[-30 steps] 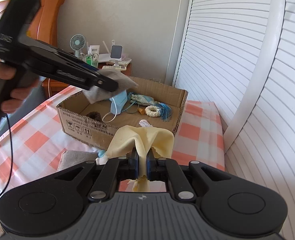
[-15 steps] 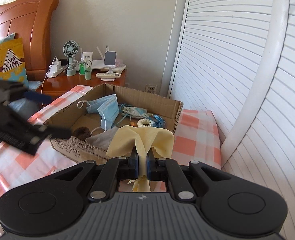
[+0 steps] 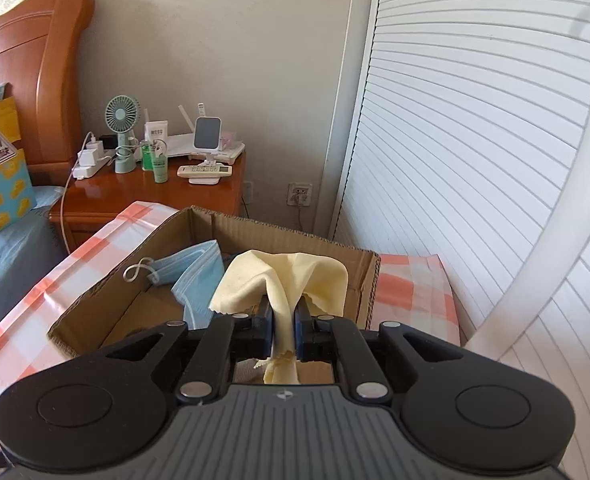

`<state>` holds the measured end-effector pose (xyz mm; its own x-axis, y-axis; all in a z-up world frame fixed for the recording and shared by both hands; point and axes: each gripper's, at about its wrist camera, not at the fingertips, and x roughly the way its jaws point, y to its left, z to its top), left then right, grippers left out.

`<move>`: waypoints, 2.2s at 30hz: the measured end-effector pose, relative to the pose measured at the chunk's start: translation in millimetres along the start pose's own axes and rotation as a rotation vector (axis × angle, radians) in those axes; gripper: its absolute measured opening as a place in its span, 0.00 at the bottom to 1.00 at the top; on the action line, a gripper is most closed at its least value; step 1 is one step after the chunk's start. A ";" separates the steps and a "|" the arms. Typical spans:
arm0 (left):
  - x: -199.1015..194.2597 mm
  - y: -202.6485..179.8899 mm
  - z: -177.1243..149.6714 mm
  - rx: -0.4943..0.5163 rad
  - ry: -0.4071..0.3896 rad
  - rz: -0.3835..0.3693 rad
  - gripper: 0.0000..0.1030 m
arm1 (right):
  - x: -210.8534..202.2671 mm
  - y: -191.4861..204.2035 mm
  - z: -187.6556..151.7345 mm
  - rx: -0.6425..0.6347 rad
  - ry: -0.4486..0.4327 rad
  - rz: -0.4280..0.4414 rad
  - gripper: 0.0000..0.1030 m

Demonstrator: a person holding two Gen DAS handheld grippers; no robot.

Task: Organize soft objects
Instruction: 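Carry the yellow cloth into the box and open the right tool while the left tool lowers the pouch, then withdraw the right tool from the box toward the blue-and-white plush toy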

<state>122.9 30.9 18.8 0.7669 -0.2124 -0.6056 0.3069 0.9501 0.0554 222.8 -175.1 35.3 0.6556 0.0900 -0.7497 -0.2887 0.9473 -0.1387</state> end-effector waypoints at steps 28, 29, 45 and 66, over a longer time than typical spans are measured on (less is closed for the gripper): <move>-25.3 13.2 -18.7 -0.029 0.001 0.035 0.99 | -31.7 29.8 -77.4 0.133 0.079 -0.038 1.00; -25.0 13.3 -19.5 -0.031 0.003 0.034 0.99 | -30.0 32.2 -82.2 0.138 0.085 -0.039 1.00; -12.4 13.5 -29.4 -0.034 0.067 0.047 0.99 | 22.8 52.8 -126.0 0.172 0.177 -0.093 1.00; 25.2 -8.1 -35.1 0.003 0.169 0.010 0.99 | 15.3 63.9 -148.3 0.094 0.213 -0.016 1.00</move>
<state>119.9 25.8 -24.8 0.6644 -0.1611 -0.7298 0.3014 0.9513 0.0644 110.9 -158.8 -81.0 0.4948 0.0169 -0.8688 -0.2065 0.9735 -0.0986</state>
